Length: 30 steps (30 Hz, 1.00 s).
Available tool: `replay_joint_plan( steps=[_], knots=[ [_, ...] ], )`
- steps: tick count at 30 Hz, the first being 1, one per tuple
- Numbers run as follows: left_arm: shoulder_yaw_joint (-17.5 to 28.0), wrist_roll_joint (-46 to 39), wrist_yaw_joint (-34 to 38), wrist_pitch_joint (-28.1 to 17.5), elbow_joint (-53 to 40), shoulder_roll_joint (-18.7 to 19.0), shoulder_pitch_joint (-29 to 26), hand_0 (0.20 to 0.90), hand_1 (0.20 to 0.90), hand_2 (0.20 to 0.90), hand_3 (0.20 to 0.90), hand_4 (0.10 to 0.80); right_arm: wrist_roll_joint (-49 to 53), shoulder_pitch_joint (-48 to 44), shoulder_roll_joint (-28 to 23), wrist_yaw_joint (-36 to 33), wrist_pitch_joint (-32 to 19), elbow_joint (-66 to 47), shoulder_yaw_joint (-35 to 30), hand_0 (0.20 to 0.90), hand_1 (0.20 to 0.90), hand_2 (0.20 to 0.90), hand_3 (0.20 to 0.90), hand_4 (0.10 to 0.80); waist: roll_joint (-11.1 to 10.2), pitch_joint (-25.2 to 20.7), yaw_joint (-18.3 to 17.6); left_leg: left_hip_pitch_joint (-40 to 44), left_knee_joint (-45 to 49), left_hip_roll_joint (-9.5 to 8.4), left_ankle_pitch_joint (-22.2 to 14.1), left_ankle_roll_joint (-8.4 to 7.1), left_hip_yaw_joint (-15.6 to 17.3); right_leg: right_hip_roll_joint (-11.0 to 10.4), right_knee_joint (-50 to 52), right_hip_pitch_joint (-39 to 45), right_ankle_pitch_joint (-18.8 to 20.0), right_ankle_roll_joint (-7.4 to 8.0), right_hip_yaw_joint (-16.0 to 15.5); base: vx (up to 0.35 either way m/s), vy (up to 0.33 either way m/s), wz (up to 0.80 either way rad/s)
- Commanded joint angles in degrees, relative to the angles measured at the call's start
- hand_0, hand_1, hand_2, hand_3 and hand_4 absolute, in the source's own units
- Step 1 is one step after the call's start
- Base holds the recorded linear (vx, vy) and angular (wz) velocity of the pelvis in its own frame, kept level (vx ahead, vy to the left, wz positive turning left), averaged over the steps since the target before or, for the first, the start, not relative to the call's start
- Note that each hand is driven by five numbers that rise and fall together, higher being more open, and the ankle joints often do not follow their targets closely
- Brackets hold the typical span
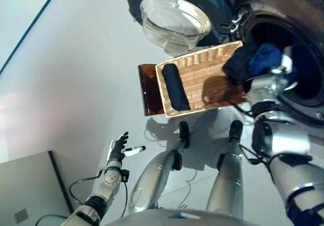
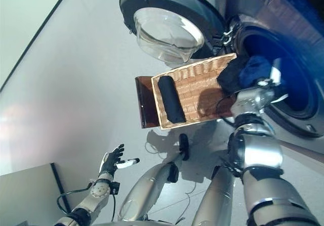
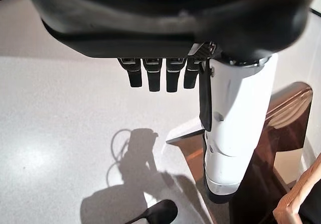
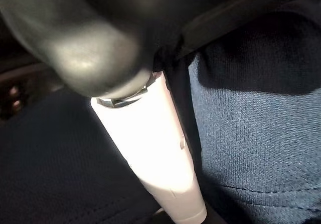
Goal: Pick up the clothes and place them into the washing machine
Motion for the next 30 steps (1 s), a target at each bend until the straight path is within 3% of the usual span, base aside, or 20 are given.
replay_joint_plan(
  steps=[1, 6, 7, 9, 18, 23, 30],
  knots=[
    [0.7, -1.6, 1.1, -2.8, -3.1, 4.1, 1.9, 0.900, 0.900, 0.900, 0.900, 0.800, -9.4, -10.9, -14.1, -3.2, -6.3, -8.4, 6.9, 0.200, 0.200, 0.200, 0.200, 0.300, 1.2, -0.9, 0.1, -4.1, 5.7, 2.34, -3.7, -7.22, -3.0, 1.4, 7.6, -1.2, -8.3, -2.46, -1.3, -0.047, -0.012, 0.03],
    [1.7, -2.1, 1.0, -3.3, -4.5, 4.7, 3.3, 0.900, 0.900, 0.900, 0.900, 0.800, -13.7, -18.5, -22.1, -6.7, -6.6, -10.8, 12.9, 0.216, 0.216, 0.216, 0.216, 0.312, 2.7, -1.7, 0.7, -4.8, 4.6, 2.22, -2.5, -7.92, -3.1, 1.4, 10.0, -3.5, -9.4, -2.60, -1.0, -0.031, -0.023, 0.07],
    [1.5, -2.0, 0.9, -3.3, -4.7, 4.8, 3.8, 0.900, 0.900, 0.900, 0.900, 0.800, -13.3, -19.3, -22.7, -6.1, -6.5, -11.0, 13.3, 0.900, 0.900, 0.900, 0.900, 0.800, 3.0, -1.8, 0.7, -5.0, 4.6, 2.26, -2.4, -7.93, -3.2, 1.4, 10.7, -4.0, -9.7, -2.68, -0.9, -0.027, -0.020, 0.09],
    [1.5, -2.2, 0.6, -3.1, -5.0, 4.8, 3.9, 0.900, 0.900, 0.900, 0.900, 0.800, -12.7, -20.0, -24.0, -4.1, -5.1, -9.1, 15.7, 0.900, 0.900, 0.900, 0.900, 0.800, 3.0, -1.8, 0.8, -5.3, 4.7, 2.19, -2.2, -8.07, -3.2, 1.6, 11.5, -4.6, -10.0, -2.82, -0.6, -0.016, -0.031, 0.06],
    [0.2, -3.1, -0.4, -1.8, -1.6, 2.8, 3.3, 0.900, 0.900, 0.900, 0.900, 0.800, -6.3, -15.6, -17.3, 1.8, -2.3, 0.9, 12.2, 0.900, 0.900, 0.900, 0.900, 0.800, 4.1, -2.3, 0.5, -4.5, 4.6, 1.92, -2.6, -7.51, -2.8, 2.1, 11.9, -4.8, -10.0, -3.16, 0.0, 0.000, 0.000, 0.00],
    [-0.3, -3.1, -1.0, -1.4, -0.9, 2.1, 2.8, 0.900, 0.900, 0.900, 0.900, 0.800, -5.4, -11.3, -11.5, 3.4, -1.2, 3.3, 9.5, 0.900, 0.900, 0.900, 0.900, 0.800, 5.0, -2.2, 0.7, -3.5, 4.0, 1.71, -2.4, -7.39, -2.5, 2.3, 11.3, -3.6, -9.7, -3.27, -0.2, 0.000, 0.000, 0.00],
    [-0.6, -2.5, -0.8, -0.9, 1.1, 1.4, 1.9, 0.900, 0.900, 0.900, 0.900, 0.800, -3.9, -7.1, -4.9, 4.9, -1.2, 4.1, 7.6, 0.900, 0.900, 0.900, 0.900, 0.800, 4.3, -2.0, 0.5, -3.6, 5.0, 1.88, -2.8, -7.18, -2.5, 2.5, 11.3, -3.1, -9.6, -3.60, -0.4, -0.004, 0.002, -0.04]
  ],
)
